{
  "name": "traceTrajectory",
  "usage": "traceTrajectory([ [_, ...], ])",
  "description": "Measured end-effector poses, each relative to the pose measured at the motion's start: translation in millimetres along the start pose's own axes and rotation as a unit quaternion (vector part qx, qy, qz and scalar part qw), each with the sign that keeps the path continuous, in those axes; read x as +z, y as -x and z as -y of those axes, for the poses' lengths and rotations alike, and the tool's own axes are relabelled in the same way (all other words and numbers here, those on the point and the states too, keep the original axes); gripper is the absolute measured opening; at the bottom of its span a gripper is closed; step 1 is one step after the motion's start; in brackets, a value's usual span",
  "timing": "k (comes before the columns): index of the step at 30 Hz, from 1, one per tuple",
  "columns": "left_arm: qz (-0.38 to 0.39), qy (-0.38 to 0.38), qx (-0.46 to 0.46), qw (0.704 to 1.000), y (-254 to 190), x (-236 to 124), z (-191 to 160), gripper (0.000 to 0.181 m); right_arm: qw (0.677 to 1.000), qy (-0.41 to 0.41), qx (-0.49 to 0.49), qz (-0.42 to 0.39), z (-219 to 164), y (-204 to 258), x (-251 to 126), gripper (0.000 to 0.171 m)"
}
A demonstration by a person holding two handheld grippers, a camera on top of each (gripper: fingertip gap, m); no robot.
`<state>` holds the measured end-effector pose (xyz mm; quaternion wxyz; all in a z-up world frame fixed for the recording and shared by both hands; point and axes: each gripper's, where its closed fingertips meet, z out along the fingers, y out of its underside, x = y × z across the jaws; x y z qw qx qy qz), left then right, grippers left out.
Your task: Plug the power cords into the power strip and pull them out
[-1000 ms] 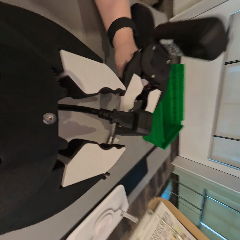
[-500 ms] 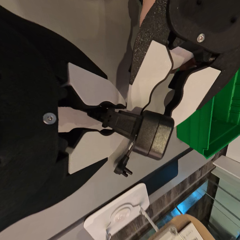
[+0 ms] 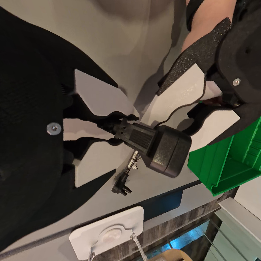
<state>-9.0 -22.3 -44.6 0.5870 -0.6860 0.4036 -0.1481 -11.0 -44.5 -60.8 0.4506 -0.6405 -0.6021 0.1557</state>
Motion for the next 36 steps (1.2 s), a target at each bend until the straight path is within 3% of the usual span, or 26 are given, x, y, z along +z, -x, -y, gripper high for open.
traceTrajectory([
  [4, 0.006, 0.014, -0.003, 1.000, 2.3, 0.5, -2.1, 0.039, 0.999, -0.007, 0.053, -0.007, -1.8, -2.6, 6.7, 0.023],
  [7, -0.033, -0.030, -0.005, 0.999, -7.1, -9.9, 14.6, 0.057, 0.998, 0.012, 0.056, -0.036, -7.7, -9.2, 9.7, 0.023],
  [12, -0.022, -0.117, -0.036, 0.992, -0.3, -22.4, 38.0, 0.059, 0.996, 0.013, 0.069, -0.047, -8.7, -9.6, 14.1, 0.024],
  [15, 0.003, -0.084, -0.031, 0.996, 2.9, -8.3, 23.0, 0.057, 0.997, 0.022, 0.051, -0.056, -7.2, -5.0, 19.0, 0.024],
  [17, -0.003, -0.091, -0.044, 0.995, 0.6, -5.4, 21.3, 0.040, 0.997, 0.027, 0.040, -0.056, -6.1, 1.1, 24.2, 0.024],
  [22, -0.002, -0.104, -0.079, 0.991, 4.2, -8.0, 26.2, 0.038, 0.995, -0.036, 0.075, -0.051, 5.9, 4.0, 28.0, 0.025],
  [25, 0.002, -0.088, -0.081, 0.993, 3.1, -5.2, 22.7, 0.038, 0.996, -0.019, 0.052, -0.063, 0.6, 5.6, 33.4, 0.032],
  [28, 0.002, -0.082, -0.092, 0.992, 1.9, -3.3, 22.2, 0.038, 0.994, -0.028, 0.088, -0.066, 0.4, 3.2, 35.0, 0.026],
  [36, 0.007, -0.042, -0.012, 0.999, -11.2, 3.3, 16.8, 0.037, 0.990, 0.042, 0.136, -0.022, -15.4, 10.5, 38.6, 0.027],
])
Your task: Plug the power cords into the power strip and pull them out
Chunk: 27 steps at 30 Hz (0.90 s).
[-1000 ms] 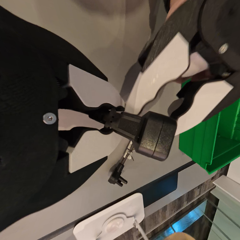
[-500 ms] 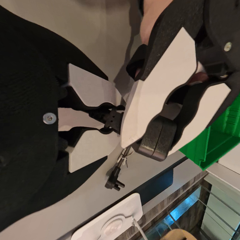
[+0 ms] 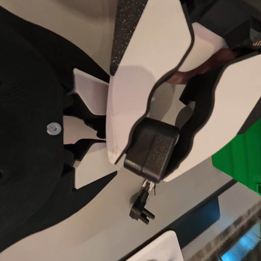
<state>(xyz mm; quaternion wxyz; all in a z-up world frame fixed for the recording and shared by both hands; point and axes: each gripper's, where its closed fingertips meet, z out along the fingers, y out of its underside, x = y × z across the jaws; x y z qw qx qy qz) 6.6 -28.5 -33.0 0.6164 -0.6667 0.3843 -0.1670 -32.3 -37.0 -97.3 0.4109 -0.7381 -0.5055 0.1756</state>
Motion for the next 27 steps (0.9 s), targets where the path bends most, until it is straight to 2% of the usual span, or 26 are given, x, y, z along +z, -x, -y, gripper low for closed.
traceTrajectory([
  [3, -0.015, 0.000, 0.004, 1.000, -3.1, -0.9, -0.8, 0.037, 0.999, 0.015, 0.015, 0.032, -2.8, 6.1, -2.0, 0.026],
  [9, -0.015, 0.008, 0.053, 0.998, -5.5, -2.8, -3.3, 0.039, 0.998, 0.012, -0.016, 0.057, -7.2, 10.0, -2.2, 0.024],
  [14, -0.071, -0.026, 0.055, 0.996, -15.6, -11.0, 6.1, 0.044, 0.992, -0.032, -0.076, 0.093, 0.3, 21.5, -9.3, 0.025],
  [18, -0.107, -0.037, 0.046, 0.993, -24.3, -11.6, 8.8, 0.048, 0.986, -0.035, -0.109, 0.123, -3.3, 27.9, -15.9, 0.025],
  [23, -0.102, -0.033, 0.025, 0.994, -13.3, -15.3, 6.5, 0.046, 0.993, -0.023, -0.046, 0.110, -0.2, 20.7, -9.9, 0.024],
  [25, -0.081, -0.039, 0.030, 0.996, -5.5, -19.8, 9.9, 0.056, 0.992, -0.022, 0.000, 0.123, 1.3, 18.2, -12.4, 0.023],
  [27, -0.057, -0.039, 0.056, 0.996, 0.8, -23.8, 11.3, 0.056, 0.991, -0.029, 0.027, 0.127, 4.3, 13.6, -17.5, 0.022],
])
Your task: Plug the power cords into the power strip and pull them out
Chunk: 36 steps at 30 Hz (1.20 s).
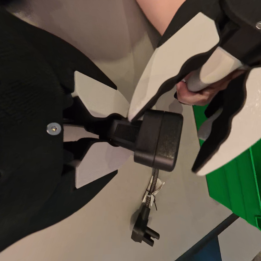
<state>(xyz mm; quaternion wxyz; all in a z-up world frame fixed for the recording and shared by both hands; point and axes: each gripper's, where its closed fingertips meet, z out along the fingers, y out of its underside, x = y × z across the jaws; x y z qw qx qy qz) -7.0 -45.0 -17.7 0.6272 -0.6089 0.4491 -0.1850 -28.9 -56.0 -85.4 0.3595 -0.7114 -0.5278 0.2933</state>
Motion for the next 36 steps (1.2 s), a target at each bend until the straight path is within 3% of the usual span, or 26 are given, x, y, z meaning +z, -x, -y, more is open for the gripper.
traceTrajectory([
  [9, 0.034, 0.041, 0.020, 0.998, 12.4, -1.7, -15.2, 0.048, 0.995, -0.016, 0.094, 0.015, 6.8, -5.7, -10.4, 0.020],
  [16, 0.085, 0.107, 0.050, 0.989, 18.8, 13.3, -41.7, 0.053, 0.997, 0.019, 0.077, -0.001, -1.1, 1.7, 4.5, 0.021],
  [24, 0.091, 0.122, 0.082, 0.985, 18.7, 18.1, -57.8, 0.056, 0.996, 0.061, 0.049, -0.036, -16.3, -1.1, 17.6, 0.022],
  [28, 0.082, 0.142, 0.101, 0.981, 13.2, 21.9, -65.6, 0.033, 0.998, 0.056, 0.031, -0.026, -18.4, 3.1, 24.2, 0.021],
  [36, 0.091, 0.149, 0.047, 0.984, 16.9, 24.5, -66.6, 0.034, 1.000, 0.010, 0.024, 0.004, -12.7, 4.0, 22.9, 0.018],
])
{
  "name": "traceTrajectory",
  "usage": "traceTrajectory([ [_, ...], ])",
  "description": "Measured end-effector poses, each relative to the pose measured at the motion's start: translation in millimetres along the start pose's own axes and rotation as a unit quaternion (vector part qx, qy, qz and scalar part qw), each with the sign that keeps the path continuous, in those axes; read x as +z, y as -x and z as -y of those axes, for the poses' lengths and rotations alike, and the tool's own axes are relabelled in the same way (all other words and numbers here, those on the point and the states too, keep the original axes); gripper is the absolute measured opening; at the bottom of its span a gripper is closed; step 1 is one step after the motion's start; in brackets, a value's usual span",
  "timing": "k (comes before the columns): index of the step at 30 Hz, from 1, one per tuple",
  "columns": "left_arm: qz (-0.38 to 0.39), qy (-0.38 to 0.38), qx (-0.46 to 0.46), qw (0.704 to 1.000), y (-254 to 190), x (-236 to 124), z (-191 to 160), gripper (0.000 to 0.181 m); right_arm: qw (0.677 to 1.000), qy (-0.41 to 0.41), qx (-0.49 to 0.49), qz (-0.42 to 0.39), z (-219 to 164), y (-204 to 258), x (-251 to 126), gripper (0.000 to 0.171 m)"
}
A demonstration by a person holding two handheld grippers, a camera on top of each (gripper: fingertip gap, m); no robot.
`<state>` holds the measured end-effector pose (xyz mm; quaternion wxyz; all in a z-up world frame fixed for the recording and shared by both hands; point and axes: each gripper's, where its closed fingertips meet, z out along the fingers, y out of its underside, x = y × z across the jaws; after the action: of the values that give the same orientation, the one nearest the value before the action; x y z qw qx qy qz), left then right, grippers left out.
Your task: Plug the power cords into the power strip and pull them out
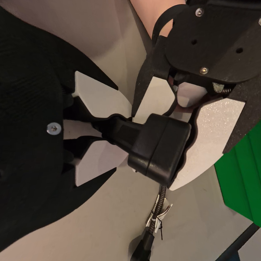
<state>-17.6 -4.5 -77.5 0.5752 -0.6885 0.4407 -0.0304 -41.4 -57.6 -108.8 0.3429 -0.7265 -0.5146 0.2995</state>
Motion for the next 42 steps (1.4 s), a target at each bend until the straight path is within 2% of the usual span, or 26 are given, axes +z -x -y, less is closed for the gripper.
traceTrajectory([
  [6, -0.041, -0.003, -0.041, 0.998, -2.2, 0.2, -7.2, 0.038, 1.000, -0.006, -0.015, 0.010, -1.5, 4.6, 5.0, 0.018],
  [29, -0.109, 0.024, -0.031, 0.993, -26.6, -0.8, -5.5, 0.042, 0.983, 0.077, -0.167, 0.028, -26.6, 9.2, -10.2, 0.021],
  [42, -0.081, 0.011, -0.101, 0.991, -6.9, -4.4, -5.2, 0.040, 0.993, 0.007, -0.115, -0.033, -2.0, 2.9, 2.0, 0.019],
])
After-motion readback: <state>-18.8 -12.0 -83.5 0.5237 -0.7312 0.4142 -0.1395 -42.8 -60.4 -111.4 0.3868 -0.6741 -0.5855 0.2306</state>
